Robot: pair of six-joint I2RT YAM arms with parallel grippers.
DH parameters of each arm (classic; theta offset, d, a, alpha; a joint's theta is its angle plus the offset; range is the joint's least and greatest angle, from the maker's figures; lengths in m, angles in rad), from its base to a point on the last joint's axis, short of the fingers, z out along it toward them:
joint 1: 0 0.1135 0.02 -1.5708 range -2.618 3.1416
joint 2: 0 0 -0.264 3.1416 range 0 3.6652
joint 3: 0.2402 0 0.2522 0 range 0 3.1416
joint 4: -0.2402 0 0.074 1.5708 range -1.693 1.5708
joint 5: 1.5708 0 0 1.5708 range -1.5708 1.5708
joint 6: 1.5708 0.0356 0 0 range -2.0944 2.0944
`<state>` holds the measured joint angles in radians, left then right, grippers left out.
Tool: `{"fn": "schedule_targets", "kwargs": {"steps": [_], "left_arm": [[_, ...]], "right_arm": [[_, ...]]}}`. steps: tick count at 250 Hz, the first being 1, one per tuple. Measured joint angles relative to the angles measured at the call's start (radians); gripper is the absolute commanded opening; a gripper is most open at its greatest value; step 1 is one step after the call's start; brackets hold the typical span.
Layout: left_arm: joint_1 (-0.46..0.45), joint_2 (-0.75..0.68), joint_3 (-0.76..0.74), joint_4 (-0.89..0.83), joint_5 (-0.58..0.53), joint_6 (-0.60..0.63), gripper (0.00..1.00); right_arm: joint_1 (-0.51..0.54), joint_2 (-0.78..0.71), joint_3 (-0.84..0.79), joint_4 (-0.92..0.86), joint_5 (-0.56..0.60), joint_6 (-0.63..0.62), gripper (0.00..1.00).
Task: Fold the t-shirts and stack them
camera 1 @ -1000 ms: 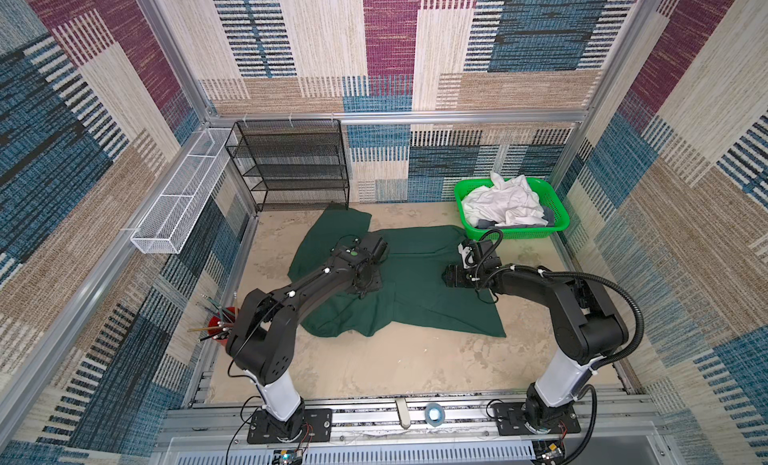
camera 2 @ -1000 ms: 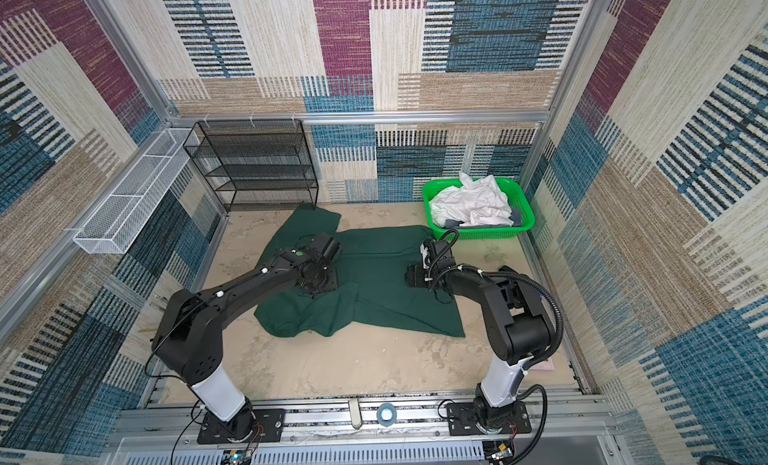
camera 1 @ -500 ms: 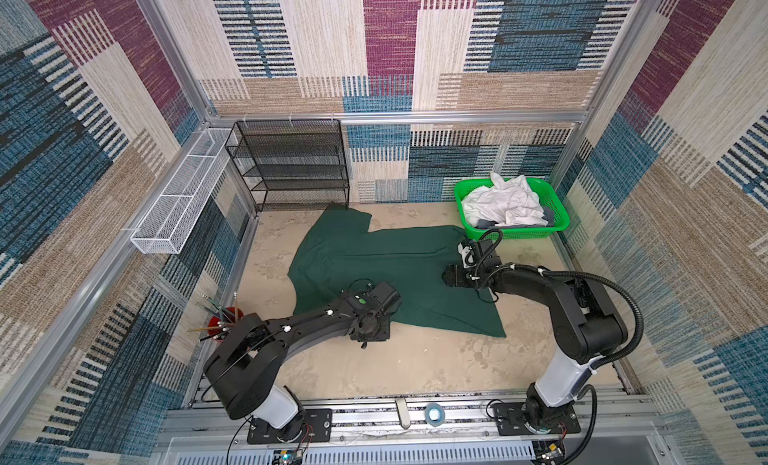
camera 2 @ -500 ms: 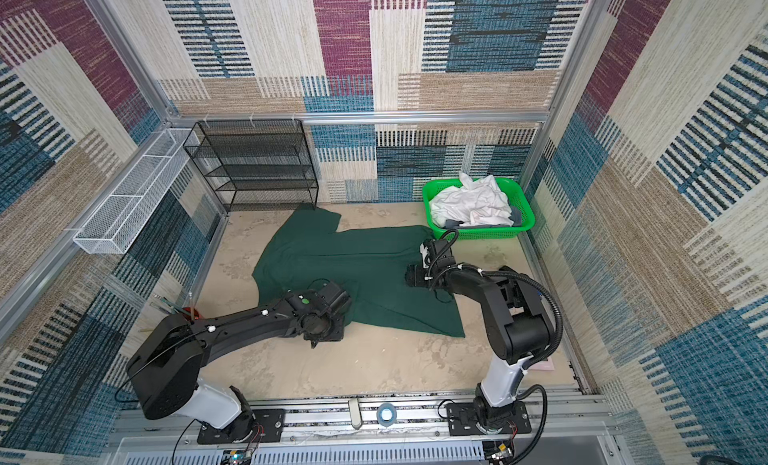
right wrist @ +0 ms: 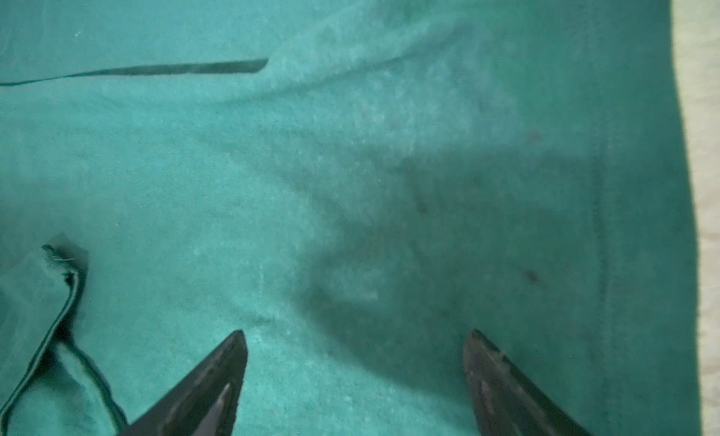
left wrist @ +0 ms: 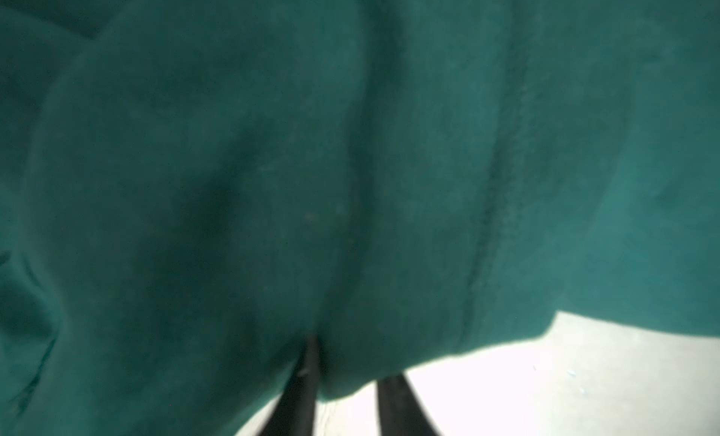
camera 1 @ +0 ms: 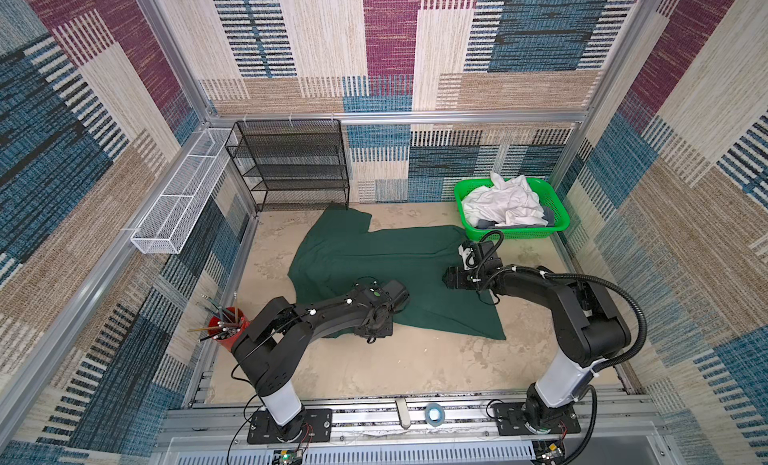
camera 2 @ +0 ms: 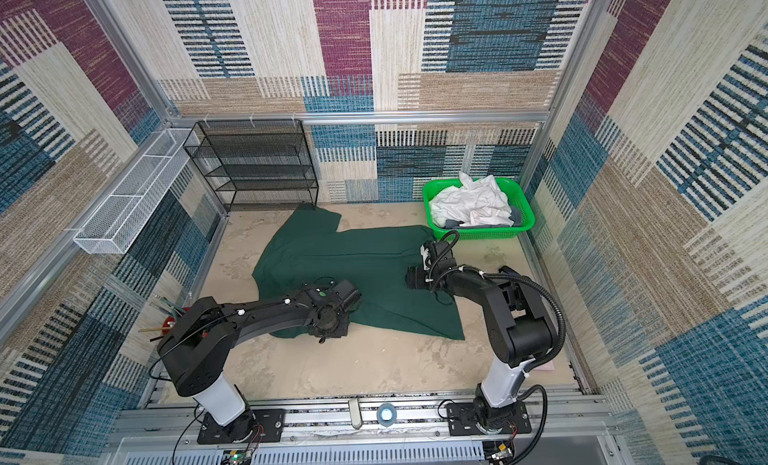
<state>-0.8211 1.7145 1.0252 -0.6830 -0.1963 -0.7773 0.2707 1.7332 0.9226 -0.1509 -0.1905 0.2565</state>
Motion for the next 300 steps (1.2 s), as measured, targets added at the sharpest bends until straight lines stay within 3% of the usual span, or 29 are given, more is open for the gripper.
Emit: {"fn": "schedule_targets", "kwargs": {"steps": [50,89,137,144,158,165,183,202,225,254,300], "left_arm": [[0.0,-0.085,-0.027,-0.002,-0.006,0.01,0.0],[0.0,-0.327,-0.097,-0.071,0.049,-0.02,0.0],[0.0,-0.622,-0.201,-0.239,0.215,-0.131,0.02],[0.0,-0.67,-0.204,-0.275,0.227,-0.151,0.11],[0.0,-0.758,-0.203,-0.343,0.226,-0.202,0.4],[0.0,-0.802,-0.199,-0.381,0.222,-0.215,0.5],[0.0,-0.895,-0.179,-0.461,0.19,-0.253,0.61],[0.0,-0.959,-0.163,-0.504,0.141,-0.275,0.65],[0.006,-0.94,-0.159,-0.505,0.079,-0.273,0.67],[0.037,-0.803,-0.152,-0.436,0.01,-0.244,0.66],[0.208,-0.523,-0.146,-0.192,-0.025,-0.134,0.65]], "right_arm": [[0.0,-0.008,-0.003,-0.011,0.0,0.0,0.88],[0.0,-0.026,-0.01,-0.038,-0.001,0.001,0.88],[0.0,-0.084,-0.025,-0.083,-0.002,0.005,0.88],[0.0,-0.097,-0.03,-0.086,-0.002,0.005,0.88],[0.0,-0.124,-0.042,-0.096,-0.001,0.008,0.88],[0.0,-0.137,-0.049,-0.101,0.0,0.008,0.88],[0.0,-0.168,-0.064,-0.111,0.0,0.013,0.88],[0.0,-0.192,-0.074,-0.119,0.001,0.017,0.88],[0.0,-0.206,-0.079,-0.131,0.009,0.026,0.88],[0.0,-0.21,-0.079,-0.139,0.008,0.03,0.88],[0.0,-0.202,-0.088,-0.138,0.007,0.031,0.88]]}}
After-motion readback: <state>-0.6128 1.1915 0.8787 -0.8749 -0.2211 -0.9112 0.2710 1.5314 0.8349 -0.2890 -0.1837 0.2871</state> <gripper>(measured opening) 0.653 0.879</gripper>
